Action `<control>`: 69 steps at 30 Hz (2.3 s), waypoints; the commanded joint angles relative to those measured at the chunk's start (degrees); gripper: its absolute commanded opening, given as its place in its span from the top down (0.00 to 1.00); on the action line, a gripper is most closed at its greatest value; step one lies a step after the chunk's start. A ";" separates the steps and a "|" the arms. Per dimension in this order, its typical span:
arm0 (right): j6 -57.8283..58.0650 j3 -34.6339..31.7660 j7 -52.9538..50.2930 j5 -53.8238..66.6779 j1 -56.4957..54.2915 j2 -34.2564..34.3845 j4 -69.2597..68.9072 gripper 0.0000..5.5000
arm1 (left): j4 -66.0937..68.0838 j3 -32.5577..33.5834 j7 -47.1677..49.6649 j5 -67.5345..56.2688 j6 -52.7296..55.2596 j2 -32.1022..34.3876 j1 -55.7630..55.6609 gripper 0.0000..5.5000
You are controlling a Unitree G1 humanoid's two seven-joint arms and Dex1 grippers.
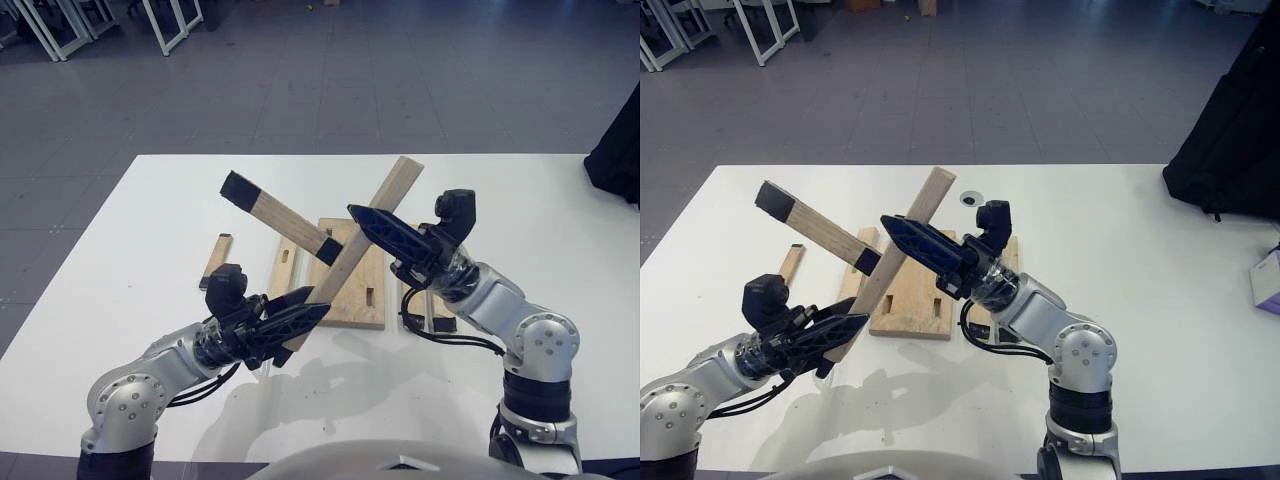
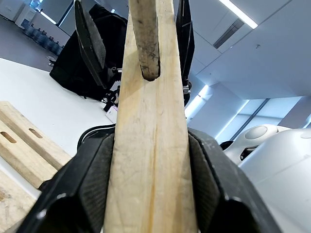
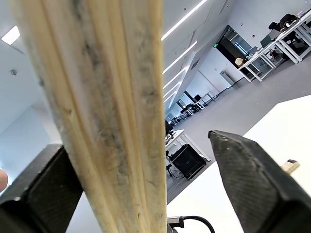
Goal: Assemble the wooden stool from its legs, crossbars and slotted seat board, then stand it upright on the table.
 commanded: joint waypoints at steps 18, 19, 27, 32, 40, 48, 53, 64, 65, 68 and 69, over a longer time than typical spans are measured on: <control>-0.73 -0.44 5.38 5.87 -2.78 -9.51 -1.56 0.63 | 0.55 -2.31 0.05 2.58 -3.55 0.33 2.25 0.58; -1.10 -0.59 5.80 5.47 -2.86 -9.62 -1.86 0.63 | 0.96 -2.54 0.61 2.93 -3.78 0.19 2.05 0.55; -10.26 -7.72 9.21 -3.92 -10.42 -14.49 0.99 0.63 | 4.07 -4.02 6.06 14.02 -7.63 1.32 -1.32 0.39; -16.98 -6.01 12.57 -19.95 -14.48 -17.34 7.16 0.63 | 7.80 -12.57 14.77 31.11 -9.11 1.43 -9.50 0.39; -22.67 -3.68 12.39 -30.61 -13.72 -13.70 6.92 0.63 | 16.24 -21.67 16.56 42.40 -1.35 4.10 -20.00 0.39; -20.75 -4.34 11.06 -30.42 -11.43 -13.39 3.59 0.63 | 8.67 -31.62 7.07 52.94 -3.26 16.13 -22.71 0.39; -19.61 -3.28 10.89 -30.44 -10.85 -12.97 2.97 0.63 | 9.38 -32.32 3.57 54.45 -3.09 15.91 -27.61 0.39; -18.48 -3.40 10.59 -30.14 -10.50 -12.49 2.48 0.63 | 14.90 -40.25 -4.28 59.56 -0.76 16.69 -33.34 0.39; -18.44 -3.43 10.57 -30.18 -10.39 -12.49 2.53 0.63 | 14.76 -40.67 -5.12 59.42 -0.73 16.83 -33.27 0.39; -18.43 -3.51 10.50 -30.25 -10.10 -12.50 2.51 0.63 | 13.76 -41.45 -7.49 59.28 -1.85 17.86 -32.56 0.39; -18.49 -3.47 10.49 -30.36 -9.98 -12.48 2.49 0.63 | 13.78 -41.40 -7.85 59.30 -2.13 17.92 -32.44 0.39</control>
